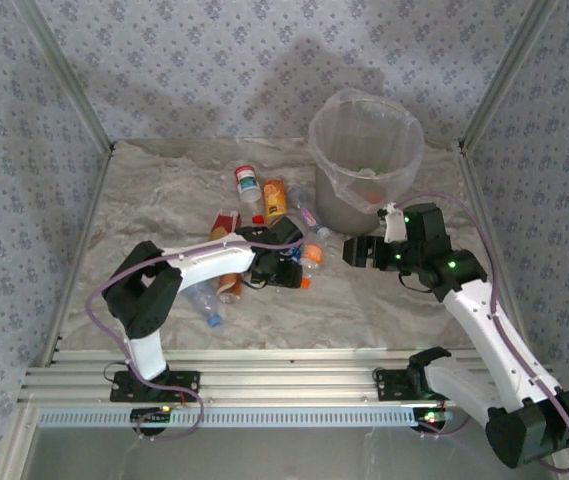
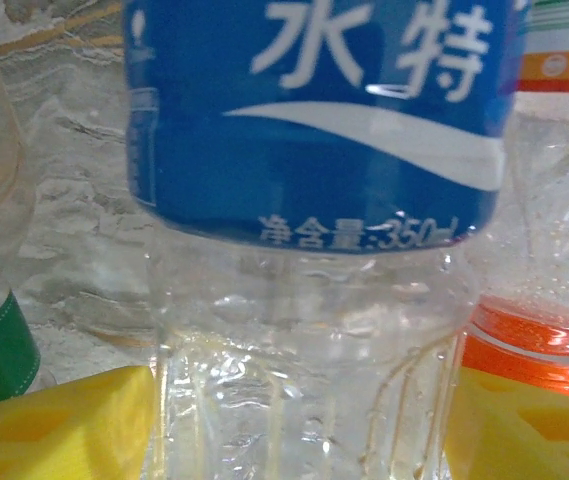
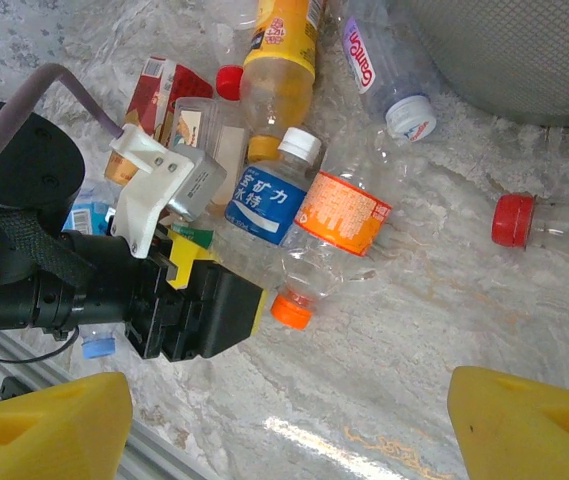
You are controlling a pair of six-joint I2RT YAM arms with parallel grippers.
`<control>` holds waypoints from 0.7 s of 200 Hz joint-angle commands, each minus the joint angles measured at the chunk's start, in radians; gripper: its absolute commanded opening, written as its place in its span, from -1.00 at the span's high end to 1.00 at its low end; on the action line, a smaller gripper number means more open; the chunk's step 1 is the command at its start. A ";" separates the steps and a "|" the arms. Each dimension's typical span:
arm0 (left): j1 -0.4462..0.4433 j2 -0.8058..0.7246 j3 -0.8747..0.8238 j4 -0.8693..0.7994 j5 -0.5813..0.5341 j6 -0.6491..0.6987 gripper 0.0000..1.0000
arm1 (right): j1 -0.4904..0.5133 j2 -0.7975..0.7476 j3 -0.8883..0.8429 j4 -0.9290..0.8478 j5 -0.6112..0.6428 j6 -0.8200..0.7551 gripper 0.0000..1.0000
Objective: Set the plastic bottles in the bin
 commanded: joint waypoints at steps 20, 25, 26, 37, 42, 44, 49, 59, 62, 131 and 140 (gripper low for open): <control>0.008 0.012 -0.009 -0.011 0.029 0.013 -0.41 | 0.004 0.004 0.000 0.009 0.008 0.012 -0.69; 0.009 0.012 -0.009 -0.010 0.031 0.015 -0.40 | 0.004 0.003 0.000 0.011 0.008 0.011 -0.69; 0.009 0.012 -0.009 -0.010 0.031 0.015 -0.39 | 0.004 0.003 0.000 0.011 0.008 0.011 -0.69; 0.008 0.011 -0.008 -0.011 0.031 0.016 -0.36 | 0.004 0.005 -0.002 0.013 0.008 0.011 -0.69; 0.009 0.011 -0.007 -0.011 0.031 0.018 -0.33 | 0.004 0.007 -0.002 0.014 0.008 0.014 -0.69; 0.009 0.010 -0.007 -0.012 0.032 0.018 -0.33 | 0.004 0.006 -0.003 0.015 0.008 0.013 -0.69; 0.009 0.008 -0.006 -0.013 0.032 0.019 -0.30 | 0.004 0.006 -0.003 0.015 0.009 0.016 -0.69; 0.009 -0.002 -0.009 -0.013 0.034 0.021 -0.25 | 0.004 0.008 -0.006 0.021 0.012 0.027 -0.69; 0.009 -0.006 -0.011 -0.013 0.034 0.021 -0.25 | 0.004 0.009 -0.009 0.024 0.015 0.031 -0.69; 0.009 -0.179 -0.078 0.045 0.089 0.081 -0.21 | 0.013 0.041 -0.078 0.174 -0.012 0.234 -0.69; 0.009 -0.212 -0.094 0.053 0.089 0.086 -0.21 | 0.022 0.048 -0.084 0.196 -0.025 0.249 -0.69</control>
